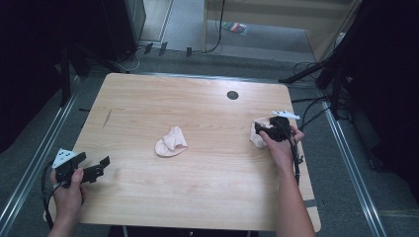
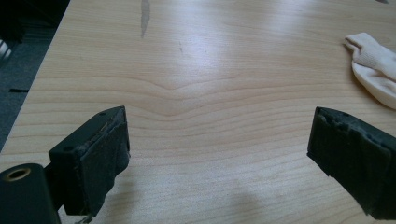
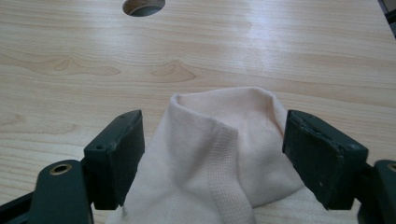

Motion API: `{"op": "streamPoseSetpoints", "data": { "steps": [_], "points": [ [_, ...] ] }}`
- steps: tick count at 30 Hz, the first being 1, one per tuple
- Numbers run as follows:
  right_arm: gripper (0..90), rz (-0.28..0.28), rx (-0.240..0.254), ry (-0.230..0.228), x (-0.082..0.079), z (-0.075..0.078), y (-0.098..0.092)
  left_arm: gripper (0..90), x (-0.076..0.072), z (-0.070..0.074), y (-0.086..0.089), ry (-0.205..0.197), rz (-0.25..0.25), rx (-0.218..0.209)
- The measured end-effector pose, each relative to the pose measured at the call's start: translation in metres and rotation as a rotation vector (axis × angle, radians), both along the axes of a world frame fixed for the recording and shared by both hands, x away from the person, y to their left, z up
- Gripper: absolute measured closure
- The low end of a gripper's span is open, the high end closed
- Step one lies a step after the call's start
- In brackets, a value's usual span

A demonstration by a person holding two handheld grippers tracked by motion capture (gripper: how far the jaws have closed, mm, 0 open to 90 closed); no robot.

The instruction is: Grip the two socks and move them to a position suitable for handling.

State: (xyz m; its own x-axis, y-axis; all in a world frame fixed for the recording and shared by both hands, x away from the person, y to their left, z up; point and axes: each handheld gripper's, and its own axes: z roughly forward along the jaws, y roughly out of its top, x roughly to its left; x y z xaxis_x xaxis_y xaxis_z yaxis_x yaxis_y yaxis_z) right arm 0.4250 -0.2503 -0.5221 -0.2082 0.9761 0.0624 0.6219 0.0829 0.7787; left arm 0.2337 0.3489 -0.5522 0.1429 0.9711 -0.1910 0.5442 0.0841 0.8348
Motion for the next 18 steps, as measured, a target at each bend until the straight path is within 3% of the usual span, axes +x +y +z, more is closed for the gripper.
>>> {"op": "streamPoseSetpoints", "data": {
  "steps": [3, 12, 18],
  "points": [
    [21.8, -0.005, 0.005, 0.017, 0.004, -0.005, 0.001, 5.6, 0.0, 0.0, 0.0, 0.001, 0.001, -0.002],
    [20.8, -0.003, -0.044, 0.047, 0.011, -0.023, 0.005, 5.9, 0.0, 0.0, 0.0, 0.0, -0.001, 0.002],
    [30.9, -0.016, -0.046, 0.017, 0.008, -0.025, 0.004, 6.3, 0.0, 0.0, 0.0, 0.001, 0.001, 0.004]
  ]
}}
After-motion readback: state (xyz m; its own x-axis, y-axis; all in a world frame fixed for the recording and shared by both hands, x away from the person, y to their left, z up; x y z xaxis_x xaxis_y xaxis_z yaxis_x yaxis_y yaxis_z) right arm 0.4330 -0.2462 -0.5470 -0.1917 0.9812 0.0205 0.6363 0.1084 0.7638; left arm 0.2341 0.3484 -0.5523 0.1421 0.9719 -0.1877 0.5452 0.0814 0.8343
